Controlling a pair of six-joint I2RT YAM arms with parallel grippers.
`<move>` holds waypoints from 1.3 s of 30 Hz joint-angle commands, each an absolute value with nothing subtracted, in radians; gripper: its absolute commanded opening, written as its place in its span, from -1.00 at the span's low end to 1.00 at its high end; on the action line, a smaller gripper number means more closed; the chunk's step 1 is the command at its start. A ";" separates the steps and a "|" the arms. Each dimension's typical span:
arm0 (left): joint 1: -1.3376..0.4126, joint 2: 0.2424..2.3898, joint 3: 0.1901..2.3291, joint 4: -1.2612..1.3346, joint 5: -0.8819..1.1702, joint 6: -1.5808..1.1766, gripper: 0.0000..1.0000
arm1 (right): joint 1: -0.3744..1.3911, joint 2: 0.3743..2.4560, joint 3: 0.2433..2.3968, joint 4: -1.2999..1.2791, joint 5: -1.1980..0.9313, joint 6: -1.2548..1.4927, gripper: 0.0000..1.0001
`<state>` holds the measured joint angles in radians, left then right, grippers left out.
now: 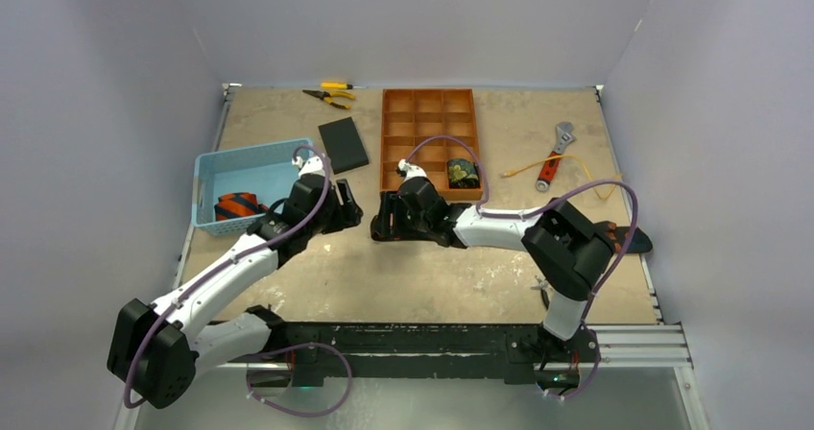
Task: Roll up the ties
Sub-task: Roll the tie at the center of the board.
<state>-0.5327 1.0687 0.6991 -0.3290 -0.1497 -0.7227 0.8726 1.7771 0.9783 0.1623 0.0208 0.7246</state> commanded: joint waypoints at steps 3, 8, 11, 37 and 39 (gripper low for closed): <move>-0.522 1.026 0.678 -0.332 -0.168 -0.720 0.24 | 0.889 1.775 1.049 0.141 0.067 0.723 0.21; -0.521 1.014 0.673 -0.335 -0.161 -0.717 0.24 | 0.895 1.782 1.071 0.133 0.072 0.730 0.22; -0.522 1.011 0.668 -0.335 -0.163 -0.716 0.24 | 0.900 1.797 1.106 0.106 0.075 0.725 0.22; -0.520 1.006 0.616 -0.295 -0.131 -0.721 0.24 | 0.876 1.820 1.013 0.165 0.010 0.821 -0.65; -0.520 1.010 0.605 -0.281 -0.123 -0.725 0.24 | 0.858 1.806 0.961 0.231 -0.028 0.836 -0.73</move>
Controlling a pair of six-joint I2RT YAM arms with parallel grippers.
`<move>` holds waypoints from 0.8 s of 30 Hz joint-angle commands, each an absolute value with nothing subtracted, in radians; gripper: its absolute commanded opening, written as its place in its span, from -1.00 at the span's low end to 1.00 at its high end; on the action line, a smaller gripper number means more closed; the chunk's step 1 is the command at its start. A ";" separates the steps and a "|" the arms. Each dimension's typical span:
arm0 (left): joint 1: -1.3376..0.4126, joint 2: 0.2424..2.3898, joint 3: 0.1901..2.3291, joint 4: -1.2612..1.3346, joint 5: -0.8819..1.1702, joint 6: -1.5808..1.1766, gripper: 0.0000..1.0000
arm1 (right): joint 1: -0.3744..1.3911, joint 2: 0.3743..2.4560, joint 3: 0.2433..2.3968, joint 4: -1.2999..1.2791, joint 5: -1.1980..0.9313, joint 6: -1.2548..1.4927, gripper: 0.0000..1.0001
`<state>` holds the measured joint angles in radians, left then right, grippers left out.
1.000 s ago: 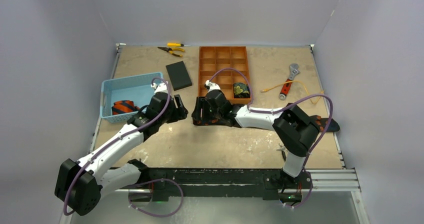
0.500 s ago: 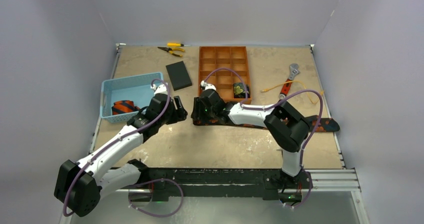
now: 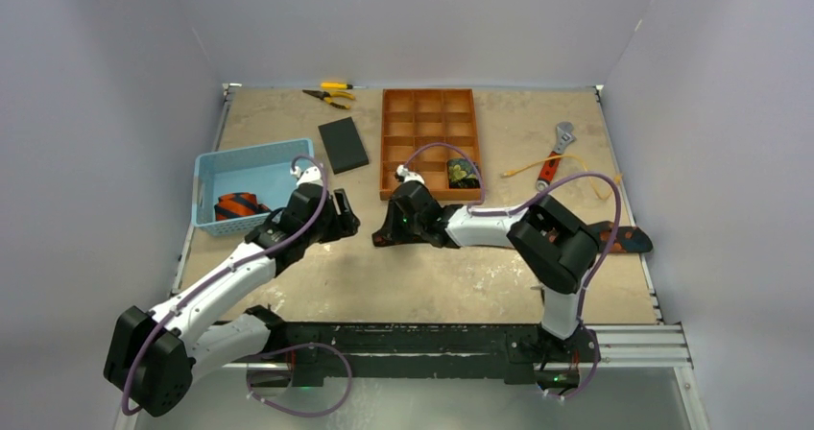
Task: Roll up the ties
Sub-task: Roll the tie at the center of the board.
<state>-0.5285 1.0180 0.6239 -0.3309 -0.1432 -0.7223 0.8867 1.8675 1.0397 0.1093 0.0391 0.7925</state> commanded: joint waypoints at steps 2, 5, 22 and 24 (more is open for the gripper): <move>-0.521 1.013 0.592 -0.263 -0.107 -0.731 0.23 | 0.843 1.793 0.905 0.315 -0.074 0.851 -0.80; -0.521 1.020 0.562 -0.222 -0.073 -0.746 0.23 | 0.820 1.781 0.832 0.432 -0.139 0.870 -0.87; -0.520 1.133 0.302 0.306 0.269 -0.949 0.20 | 0.725 1.793 0.426 1.112 -0.366 1.015 -1.00; -0.522 1.145 0.279 0.354 0.286 -0.971 0.20 | 0.724 1.829 0.383 1.249 -0.386 1.054 -1.00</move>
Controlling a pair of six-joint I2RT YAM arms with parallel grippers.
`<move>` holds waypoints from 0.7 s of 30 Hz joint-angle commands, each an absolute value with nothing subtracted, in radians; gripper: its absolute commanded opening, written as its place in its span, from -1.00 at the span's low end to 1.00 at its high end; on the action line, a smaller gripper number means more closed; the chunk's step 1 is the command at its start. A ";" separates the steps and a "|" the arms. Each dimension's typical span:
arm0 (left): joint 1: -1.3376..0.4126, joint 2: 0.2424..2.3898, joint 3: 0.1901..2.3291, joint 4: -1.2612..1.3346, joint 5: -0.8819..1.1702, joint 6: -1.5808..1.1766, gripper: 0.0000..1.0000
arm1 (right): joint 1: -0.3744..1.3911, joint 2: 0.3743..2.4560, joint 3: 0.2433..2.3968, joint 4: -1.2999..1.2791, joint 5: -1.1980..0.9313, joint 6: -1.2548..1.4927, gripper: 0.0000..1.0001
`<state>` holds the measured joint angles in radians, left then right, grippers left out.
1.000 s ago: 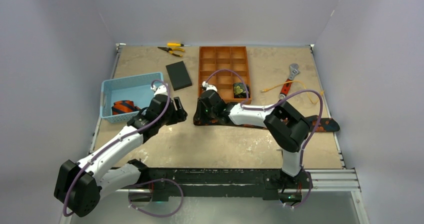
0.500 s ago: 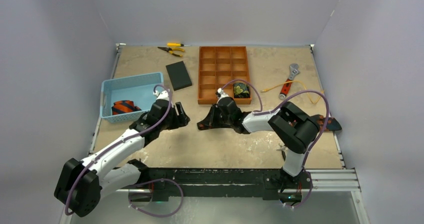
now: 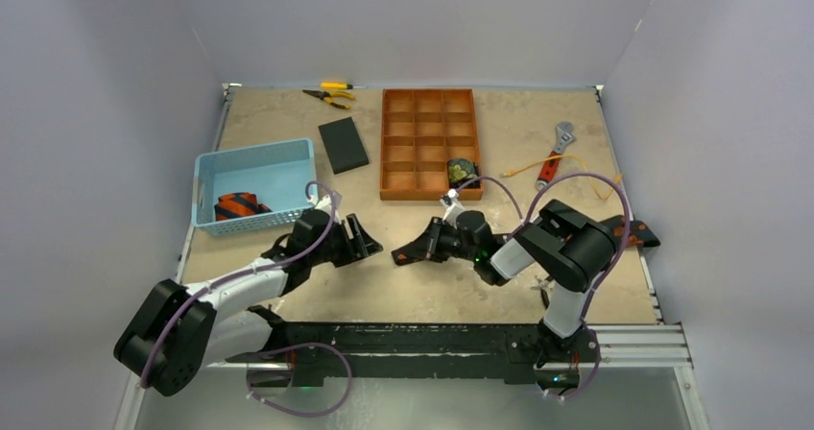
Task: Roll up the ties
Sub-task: Roll the tie at the center of the board.
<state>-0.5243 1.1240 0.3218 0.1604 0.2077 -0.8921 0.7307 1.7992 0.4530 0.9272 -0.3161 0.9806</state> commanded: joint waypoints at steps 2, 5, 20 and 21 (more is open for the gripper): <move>-0.522 1.152 0.262 0.383 0.301 -0.985 0.19 | 0.723 1.875 0.352 1.389 -0.405 1.104 -1.00; -0.523 1.148 0.234 0.412 0.318 -1.004 0.19 | 0.724 1.943 0.327 1.565 -0.410 1.159 -1.00; -0.586 1.296 0.173 0.648 0.326 -1.099 0.18 | 0.762 1.996 0.387 1.542 -0.361 1.174 -1.00; -0.595 1.309 0.177 0.651 0.319 -1.101 0.17 | 0.767 1.996 0.390 1.534 -0.357 1.174 -1.00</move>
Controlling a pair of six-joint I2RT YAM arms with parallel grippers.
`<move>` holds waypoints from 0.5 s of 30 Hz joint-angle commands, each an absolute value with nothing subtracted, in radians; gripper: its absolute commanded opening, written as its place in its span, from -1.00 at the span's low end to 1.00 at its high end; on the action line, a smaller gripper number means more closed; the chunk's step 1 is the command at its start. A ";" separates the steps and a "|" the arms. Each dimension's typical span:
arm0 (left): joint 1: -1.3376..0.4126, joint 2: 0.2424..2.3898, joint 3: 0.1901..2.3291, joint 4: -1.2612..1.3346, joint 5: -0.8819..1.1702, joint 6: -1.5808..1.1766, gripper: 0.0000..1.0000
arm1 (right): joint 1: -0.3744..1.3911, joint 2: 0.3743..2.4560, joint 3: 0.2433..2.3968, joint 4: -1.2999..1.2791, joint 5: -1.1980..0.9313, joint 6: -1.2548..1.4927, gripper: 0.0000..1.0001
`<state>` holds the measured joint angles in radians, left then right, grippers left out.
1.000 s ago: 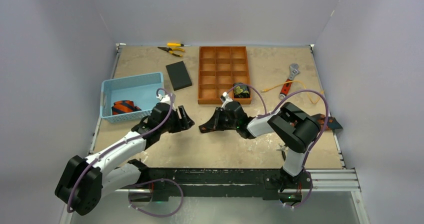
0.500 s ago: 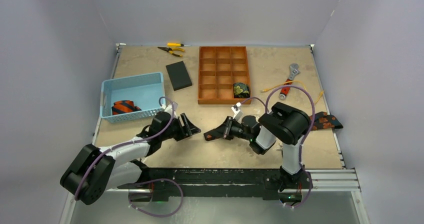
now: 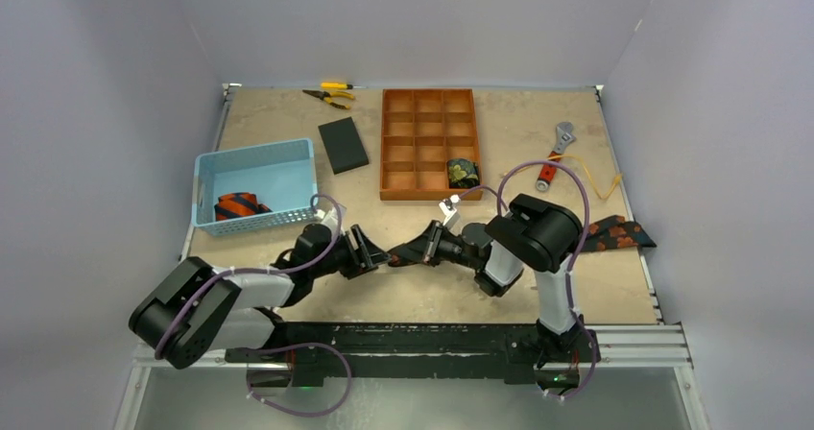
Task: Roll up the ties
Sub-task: Roll the tie at the center of the board.
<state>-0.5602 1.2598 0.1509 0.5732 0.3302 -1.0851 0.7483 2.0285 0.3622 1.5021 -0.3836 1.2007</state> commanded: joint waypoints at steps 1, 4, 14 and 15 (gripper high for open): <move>-0.600 1.322 0.178 0.659 0.313 -1.105 0.17 | 0.770 1.997 0.393 1.526 -0.355 1.175 -1.00; -0.607 1.338 0.163 0.682 0.292 -1.127 0.13 | 0.781 2.004 0.401 1.516 -0.348 1.184 -1.00; -0.606 1.162 0.095 0.531 0.159 -1.138 0.07 | 0.810 2.058 0.409 1.506 -0.292 1.229 -1.00; -0.605 1.146 0.092 0.520 0.149 -1.138 0.07 | 0.810 2.049 0.402 1.485 -0.276 1.224 -1.00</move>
